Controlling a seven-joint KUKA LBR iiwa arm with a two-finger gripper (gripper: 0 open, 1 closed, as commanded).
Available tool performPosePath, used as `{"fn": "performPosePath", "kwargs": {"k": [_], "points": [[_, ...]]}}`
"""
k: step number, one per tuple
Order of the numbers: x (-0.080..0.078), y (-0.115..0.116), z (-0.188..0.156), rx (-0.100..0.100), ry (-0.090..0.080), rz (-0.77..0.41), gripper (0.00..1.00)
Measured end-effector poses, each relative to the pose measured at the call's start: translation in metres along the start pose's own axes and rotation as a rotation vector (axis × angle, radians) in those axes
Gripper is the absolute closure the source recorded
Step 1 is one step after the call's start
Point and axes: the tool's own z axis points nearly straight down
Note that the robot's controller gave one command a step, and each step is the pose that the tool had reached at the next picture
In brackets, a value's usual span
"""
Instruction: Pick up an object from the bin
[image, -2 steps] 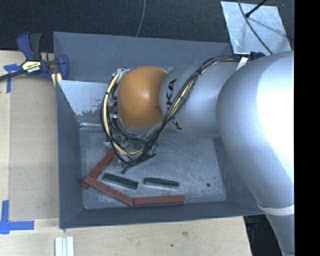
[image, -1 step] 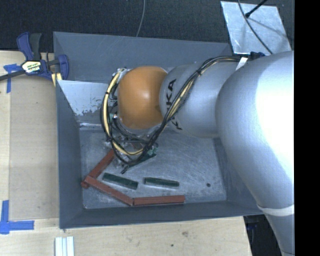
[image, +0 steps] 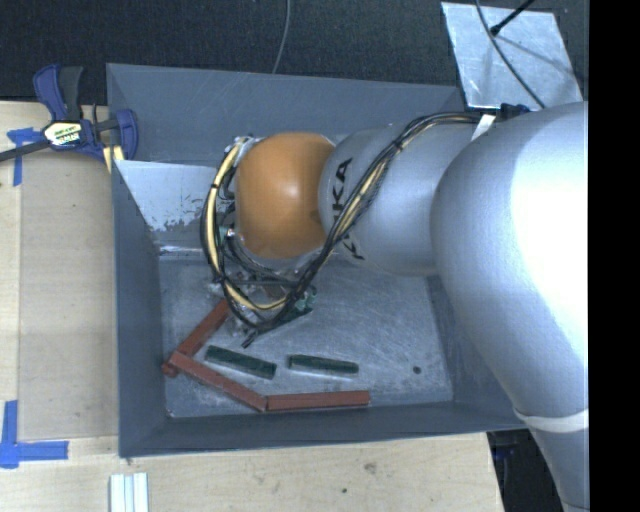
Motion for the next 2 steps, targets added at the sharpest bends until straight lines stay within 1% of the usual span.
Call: {"fn": "performPosePath", "kwargs": {"k": [1, 2], "points": [[0.000, 0.000, -0.001, 0.000, 0.000, -0.001, 1.00], [-0.003, -0.035, -0.025, 0.001, -0.001, 0.387, 1.00]]}}
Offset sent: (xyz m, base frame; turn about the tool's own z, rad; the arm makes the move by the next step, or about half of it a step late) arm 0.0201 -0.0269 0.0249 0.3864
